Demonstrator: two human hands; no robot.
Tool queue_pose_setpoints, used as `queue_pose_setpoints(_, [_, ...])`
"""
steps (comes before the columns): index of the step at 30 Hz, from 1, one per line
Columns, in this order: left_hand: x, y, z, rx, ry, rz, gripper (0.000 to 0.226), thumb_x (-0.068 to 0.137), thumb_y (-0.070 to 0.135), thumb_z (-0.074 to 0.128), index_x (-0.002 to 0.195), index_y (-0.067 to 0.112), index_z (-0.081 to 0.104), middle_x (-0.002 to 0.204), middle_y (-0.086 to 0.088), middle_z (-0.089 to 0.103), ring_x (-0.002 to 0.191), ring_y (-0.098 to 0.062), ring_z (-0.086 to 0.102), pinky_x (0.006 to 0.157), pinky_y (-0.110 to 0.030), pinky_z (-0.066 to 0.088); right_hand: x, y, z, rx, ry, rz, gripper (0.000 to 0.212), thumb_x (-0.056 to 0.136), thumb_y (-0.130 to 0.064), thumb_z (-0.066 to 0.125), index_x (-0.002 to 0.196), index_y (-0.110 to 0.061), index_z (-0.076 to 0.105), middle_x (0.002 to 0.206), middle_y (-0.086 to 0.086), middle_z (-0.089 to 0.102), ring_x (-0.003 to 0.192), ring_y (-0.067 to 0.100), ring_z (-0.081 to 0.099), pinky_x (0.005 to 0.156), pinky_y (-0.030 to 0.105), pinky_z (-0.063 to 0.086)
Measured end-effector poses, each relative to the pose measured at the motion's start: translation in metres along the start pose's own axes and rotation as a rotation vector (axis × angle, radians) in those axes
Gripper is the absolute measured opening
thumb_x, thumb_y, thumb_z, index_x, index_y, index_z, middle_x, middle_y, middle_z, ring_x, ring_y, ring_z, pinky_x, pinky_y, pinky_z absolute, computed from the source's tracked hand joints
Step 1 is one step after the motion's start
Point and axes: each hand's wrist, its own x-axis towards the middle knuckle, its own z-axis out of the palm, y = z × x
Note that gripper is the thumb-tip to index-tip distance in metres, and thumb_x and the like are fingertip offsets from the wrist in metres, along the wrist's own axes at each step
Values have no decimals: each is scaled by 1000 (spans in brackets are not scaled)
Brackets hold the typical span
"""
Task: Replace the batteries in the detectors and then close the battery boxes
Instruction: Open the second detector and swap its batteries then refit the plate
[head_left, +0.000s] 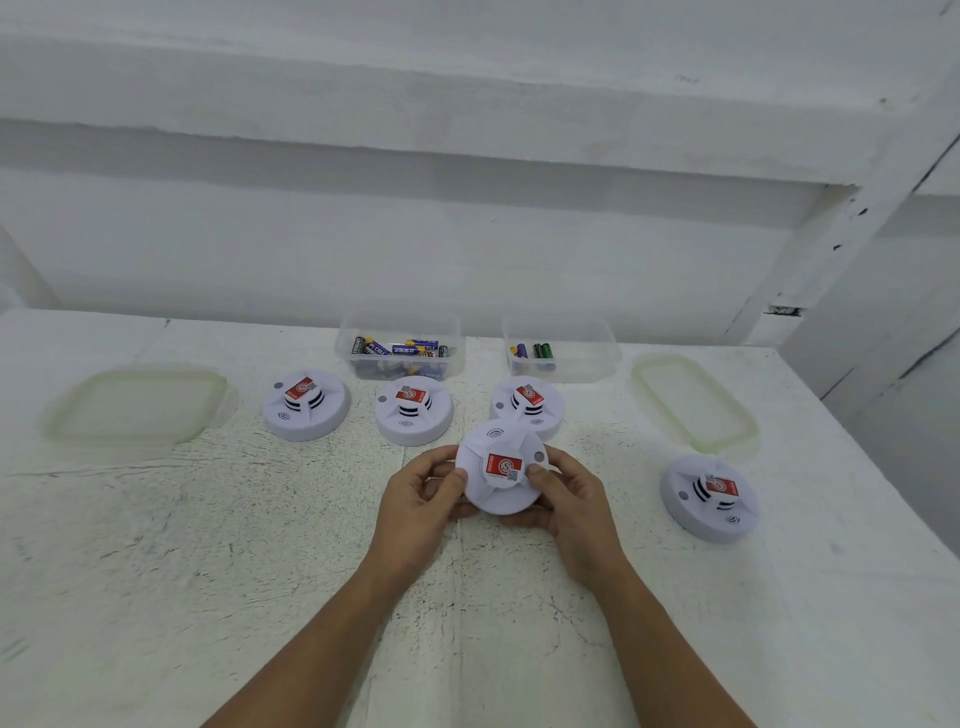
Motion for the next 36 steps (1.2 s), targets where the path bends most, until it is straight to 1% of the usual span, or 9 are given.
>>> queue_pose_setpoints(3, [1,-1,0,10,1,-5,23,94,0,53,112,8,64,93,-10,74,89,-23,71,73,-35,59,0,1,0,-4,2,-1,27,94,-12,54,120,-12,63,103,9,73,94,29,70,75,51,57])
queue_pose_setpoints(7, [0,0,0,11,-1,4,23,94,-1,53,109,11,65,91,-8,74,87,-21,71,71,-34,59,1,1,0,-9,8,-5,25,94,-12,54,116,-13,65,102,10,73,94,30,69,75,51,58])
queue_pose_setpoints(12, [0,0,-1,20,-10,1,24,94,0,53,113,8,64,92,-9,74,88,-23,71,74,-36,60,0,1,0,-15,11,-11,24,94,-11,53,115,-12,65,103,10,72,95,29,69,74,52,57])
queue_pose_setpoints(17, [-1,-1,-1,22,-4,-6,23,93,0,54,113,9,64,93,-11,74,89,-24,71,74,-37,60,-1,0,0,-13,10,-7,24,95,-10,52,115,-12,65,102,11,72,94,29,69,72,48,58])
queue_pose_setpoints(20, [0,-1,-1,23,-6,-5,23,94,1,54,114,7,64,93,-12,73,89,-25,71,75,-39,60,-1,0,0,-17,7,-4,25,95,-10,52,116,-12,65,103,11,72,94,29,69,73,48,58])
queue_pose_setpoints(23, [-1,0,0,22,-13,-1,23,94,1,54,113,8,64,90,-7,74,87,-23,71,73,-36,60,-1,0,0,-20,9,-5,24,95,-10,52,115,-12,65,103,11,72,94,29,69,73,50,58])
queue_pose_setpoints(30, [0,0,0,22,-4,-10,23,93,1,55,112,11,64,88,-3,74,86,-20,71,71,-34,60,0,1,0,-39,23,-12,23,95,-10,52,112,-13,66,100,9,73,92,29,70,73,51,58])
queue_pose_setpoints(36, [0,1,0,15,-8,-7,23,93,0,54,108,15,64,90,-5,74,87,-21,72,72,-35,60,0,2,0,-49,25,-18,22,95,-11,52,111,-15,67,100,7,73,92,27,70,73,50,58])
